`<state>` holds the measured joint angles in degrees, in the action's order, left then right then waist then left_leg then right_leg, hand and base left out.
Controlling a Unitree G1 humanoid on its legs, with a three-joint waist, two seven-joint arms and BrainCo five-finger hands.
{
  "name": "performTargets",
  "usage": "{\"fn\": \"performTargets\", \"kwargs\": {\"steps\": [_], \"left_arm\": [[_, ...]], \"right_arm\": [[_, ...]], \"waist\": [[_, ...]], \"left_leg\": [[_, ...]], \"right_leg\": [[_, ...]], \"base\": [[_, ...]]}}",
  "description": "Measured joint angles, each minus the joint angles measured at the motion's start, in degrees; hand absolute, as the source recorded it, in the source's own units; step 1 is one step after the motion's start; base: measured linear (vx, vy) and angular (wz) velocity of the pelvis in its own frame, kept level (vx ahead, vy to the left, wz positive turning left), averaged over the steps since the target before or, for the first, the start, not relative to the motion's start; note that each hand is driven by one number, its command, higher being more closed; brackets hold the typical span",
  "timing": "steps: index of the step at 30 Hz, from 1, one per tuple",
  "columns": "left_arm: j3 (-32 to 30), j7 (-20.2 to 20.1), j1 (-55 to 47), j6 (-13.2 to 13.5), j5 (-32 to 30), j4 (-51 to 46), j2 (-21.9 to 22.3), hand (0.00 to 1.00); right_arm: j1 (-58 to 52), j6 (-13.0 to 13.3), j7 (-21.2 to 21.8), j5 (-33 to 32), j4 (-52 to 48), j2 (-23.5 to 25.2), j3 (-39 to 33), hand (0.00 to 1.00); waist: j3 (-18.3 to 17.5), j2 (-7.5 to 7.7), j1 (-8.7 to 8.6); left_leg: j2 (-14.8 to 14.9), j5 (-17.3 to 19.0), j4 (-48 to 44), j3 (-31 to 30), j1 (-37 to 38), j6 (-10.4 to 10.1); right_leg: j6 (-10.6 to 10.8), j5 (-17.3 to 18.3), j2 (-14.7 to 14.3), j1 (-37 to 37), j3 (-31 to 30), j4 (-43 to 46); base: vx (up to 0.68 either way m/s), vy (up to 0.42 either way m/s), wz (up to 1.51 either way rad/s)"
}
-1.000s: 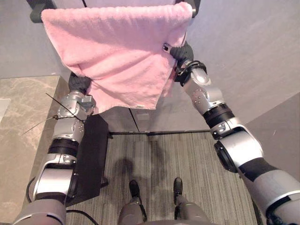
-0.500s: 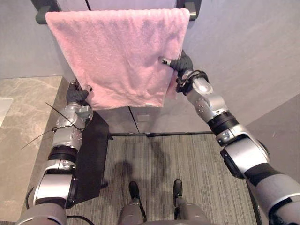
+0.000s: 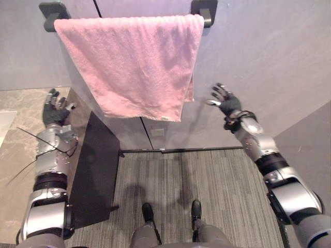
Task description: Organize washtable
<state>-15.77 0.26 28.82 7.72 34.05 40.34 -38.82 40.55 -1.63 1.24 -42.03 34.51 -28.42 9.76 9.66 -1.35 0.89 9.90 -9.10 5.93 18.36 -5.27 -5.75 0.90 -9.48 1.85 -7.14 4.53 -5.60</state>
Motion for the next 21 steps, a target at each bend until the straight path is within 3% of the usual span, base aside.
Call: {"fn": "performTargets", "kwargs": {"steps": [3,6,12,15,19,21], "left_arm": [[-3.7,0.4,-0.4,0.1,0.1,-0.8,-2.3,0.00],[-6.2,2.0,-2.1,0.3,-0.1,-6.3,-3.6,0.00],[-4.5,3.6,-3.2,1.7,-1.6,-17.3,-3.6,0.00],[2.5,2.4,-4.0,2.2,-1.4,-23.8,-3.8,0.00],[14.1,-5.6,-7.9,2.4,2.6,-33.8,-5.3,0.00],[16.4,-8.8,-8.3,2.2,4.3,-35.5,-5.3,0.00]], "right_arm": [[-3.4,0.1,-0.8,0.0,-0.2,-4.0,-8.6,0.00],[-7.3,0.6,-3.5,0.2,-6.6,-4.6,-15.6,0.00],[-9.0,5.3,-6.4,2.6,-23.1,-4.6,-17.7,0.00],[-8.7,7.6,-5.6,1.9,-28.2,-5.9,-11.3,0.00],[-8.3,7.4,2.6,-3.8,-31.6,-6.4,3.1,0.00],[-8.2,6.6,5.2,-5.9,-31.6,-6.5,7.4,0.00]], "waist": [[-1.2,-0.03,0.04],[-2.6,-0.10,-0.03],[-5.5,-0.51,-0.16],[-7.0,-0.51,-0.05],[-7.9,-0.72,-0.11],[-8.0,-0.85,0.02]], "left_leg": [[0.0,0.0,0.0,-0.6,0.3,0.0],[-0.1,0.0,0.0,-1.2,0.5,0.0],[-0.3,0.3,0.0,-3.1,0.5,-0.2],[-0.4,0.4,0.0,-4.2,0.7,-0.1],[-0.9,0.4,0.0,-4.7,0.7,-0.1],[-0.9,0.3,0.0,-4.9,0.8,0.0]], "right_leg": [[0.1,0.1,0.1,0.7,0.5,-0.1],[0.2,0.2,0.2,1.3,1.4,-0.2],[0.5,0.7,0.4,2.3,3.2,-0.3],[0.7,1.4,0.5,3.1,3.8,-0.3],[0.9,1.5,1.1,3.6,4.8,-0.3],[0.9,1.5,1.3,3.7,4.8,-0.3]], "base": [[0.00,0.008,0.08],[0.00,0.012,0.10],[-0.03,0.011,0.17],[-0.04,0.002,0.19],[-0.04,0.009,0.11],[-0.03,0.005,0.06]]}}
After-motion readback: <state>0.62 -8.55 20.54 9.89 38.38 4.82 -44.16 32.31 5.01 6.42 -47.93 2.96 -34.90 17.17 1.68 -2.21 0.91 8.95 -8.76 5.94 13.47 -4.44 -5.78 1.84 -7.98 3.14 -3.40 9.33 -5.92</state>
